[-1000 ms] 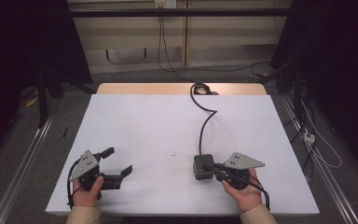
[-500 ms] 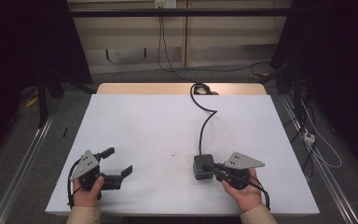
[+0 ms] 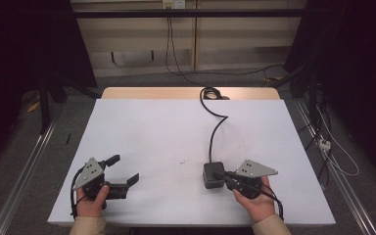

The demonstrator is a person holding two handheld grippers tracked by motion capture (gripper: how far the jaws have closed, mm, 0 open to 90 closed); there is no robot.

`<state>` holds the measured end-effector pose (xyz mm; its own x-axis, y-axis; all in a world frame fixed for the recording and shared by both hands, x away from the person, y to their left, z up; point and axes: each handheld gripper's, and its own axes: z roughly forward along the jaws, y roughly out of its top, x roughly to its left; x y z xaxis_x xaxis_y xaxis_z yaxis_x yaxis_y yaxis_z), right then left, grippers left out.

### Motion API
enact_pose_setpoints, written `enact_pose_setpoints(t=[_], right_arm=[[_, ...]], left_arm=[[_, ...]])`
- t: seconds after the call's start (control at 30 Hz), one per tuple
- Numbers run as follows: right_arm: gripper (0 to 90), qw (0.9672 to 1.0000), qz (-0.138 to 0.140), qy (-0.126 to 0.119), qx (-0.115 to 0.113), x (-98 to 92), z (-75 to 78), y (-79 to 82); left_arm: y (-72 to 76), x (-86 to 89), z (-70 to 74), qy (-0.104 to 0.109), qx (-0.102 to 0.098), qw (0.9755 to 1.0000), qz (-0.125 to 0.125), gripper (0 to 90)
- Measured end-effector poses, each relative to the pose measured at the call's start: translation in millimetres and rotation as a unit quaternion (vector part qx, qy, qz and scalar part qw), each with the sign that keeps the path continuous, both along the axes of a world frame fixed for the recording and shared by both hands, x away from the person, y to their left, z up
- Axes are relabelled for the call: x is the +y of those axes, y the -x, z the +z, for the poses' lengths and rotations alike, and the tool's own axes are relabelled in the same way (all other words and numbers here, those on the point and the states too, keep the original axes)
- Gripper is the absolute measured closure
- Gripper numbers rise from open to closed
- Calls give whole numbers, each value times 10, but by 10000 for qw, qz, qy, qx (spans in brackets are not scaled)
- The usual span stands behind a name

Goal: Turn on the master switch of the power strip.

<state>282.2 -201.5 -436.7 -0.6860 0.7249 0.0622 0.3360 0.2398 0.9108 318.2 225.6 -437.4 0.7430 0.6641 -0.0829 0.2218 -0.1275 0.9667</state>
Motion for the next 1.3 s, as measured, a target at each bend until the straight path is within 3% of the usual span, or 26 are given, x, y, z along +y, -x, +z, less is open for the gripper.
enact_pose_setpoints(t=[1.3], right_arm=[[900, 9999, -21, 109, 47, 23, 12, 8]], left_arm=[[2, -10, -4, 1, -2, 10000, -13, 32]])
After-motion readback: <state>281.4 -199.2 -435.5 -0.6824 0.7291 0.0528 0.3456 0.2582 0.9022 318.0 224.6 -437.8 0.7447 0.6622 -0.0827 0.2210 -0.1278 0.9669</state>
